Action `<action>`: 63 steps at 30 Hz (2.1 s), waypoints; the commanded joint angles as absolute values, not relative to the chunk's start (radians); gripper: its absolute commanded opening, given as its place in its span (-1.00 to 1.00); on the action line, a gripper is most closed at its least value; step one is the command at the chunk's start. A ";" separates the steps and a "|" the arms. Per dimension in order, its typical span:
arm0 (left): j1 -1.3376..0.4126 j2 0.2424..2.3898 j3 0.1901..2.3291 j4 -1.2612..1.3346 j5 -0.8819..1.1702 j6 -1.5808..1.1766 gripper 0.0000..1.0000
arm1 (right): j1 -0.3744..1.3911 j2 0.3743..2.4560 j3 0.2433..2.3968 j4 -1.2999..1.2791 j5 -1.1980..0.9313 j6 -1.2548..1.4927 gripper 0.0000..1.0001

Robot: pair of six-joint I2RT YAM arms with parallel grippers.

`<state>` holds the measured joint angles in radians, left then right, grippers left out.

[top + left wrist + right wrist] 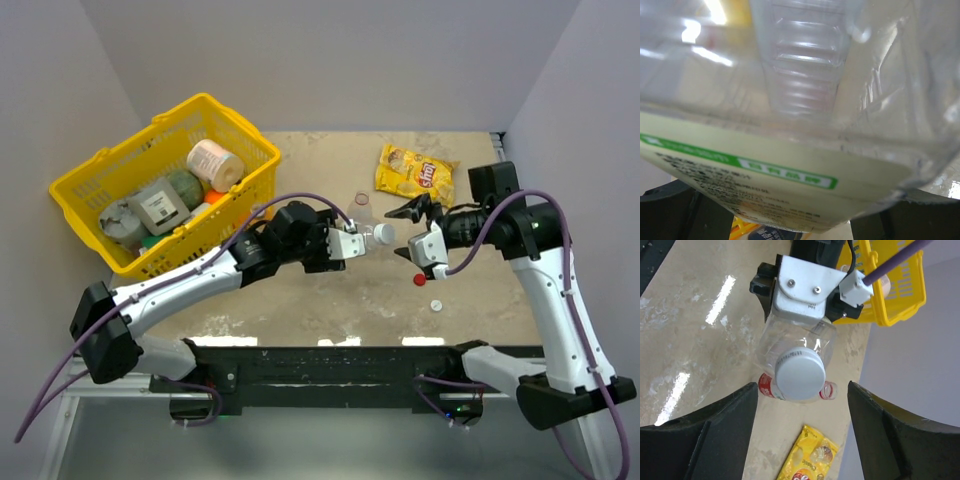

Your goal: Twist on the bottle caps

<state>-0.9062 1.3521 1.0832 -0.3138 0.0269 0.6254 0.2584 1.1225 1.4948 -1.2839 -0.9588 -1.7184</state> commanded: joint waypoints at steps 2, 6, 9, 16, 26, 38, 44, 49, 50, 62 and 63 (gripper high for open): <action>-0.908 1.367 1.141 -0.259 0.034 0.650 -1.00 | 0.307 1.114 1.517 -1.286 -0.959 -1.740 0.40; -0.908 1.373 1.147 -0.252 0.035 0.652 -1.00 | 0.336 1.124 1.517 -1.275 -0.930 -1.730 0.27; -0.908 1.374 1.149 -0.252 0.029 0.657 -1.00 | 0.344 1.138 1.517 -1.281 -0.907 -1.730 0.17; -0.908 1.373 1.147 -0.247 0.026 0.664 -1.00 | 0.359 1.149 1.502 -1.264 -0.884 -1.717 0.08; -0.914 1.373 1.120 -0.096 -0.196 0.692 -1.00 | 0.360 1.224 1.569 -1.094 -0.848 -1.059 -0.51; -0.917 1.364 1.025 0.294 -0.469 0.933 -1.00 | 0.231 1.400 1.579 -0.901 -0.913 -0.127 -0.67; -0.917 1.364 1.020 0.318 -0.482 0.942 -1.00 | 0.133 1.480 1.620 -0.887 -1.032 0.031 -0.70; -0.917 1.359 1.014 0.287 -0.468 0.927 -1.00 | 0.121 1.454 1.652 -0.784 -1.029 0.090 -0.37; -0.917 1.358 1.020 0.272 -0.463 0.917 -1.00 | 0.108 1.451 1.686 -0.744 -1.010 0.101 -0.23; -0.864 1.376 1.253 -0.081 -0.236 0.346 -1.00 | -0.072 1.254 1.513 -0.649 -0.995 -0.125 0.98; -0.855 1.379 1.271 -0.101 -0.210 0.280 -1.00 | -0.072 1.230 1.490 -0.647 -0.996 -0.141 0.98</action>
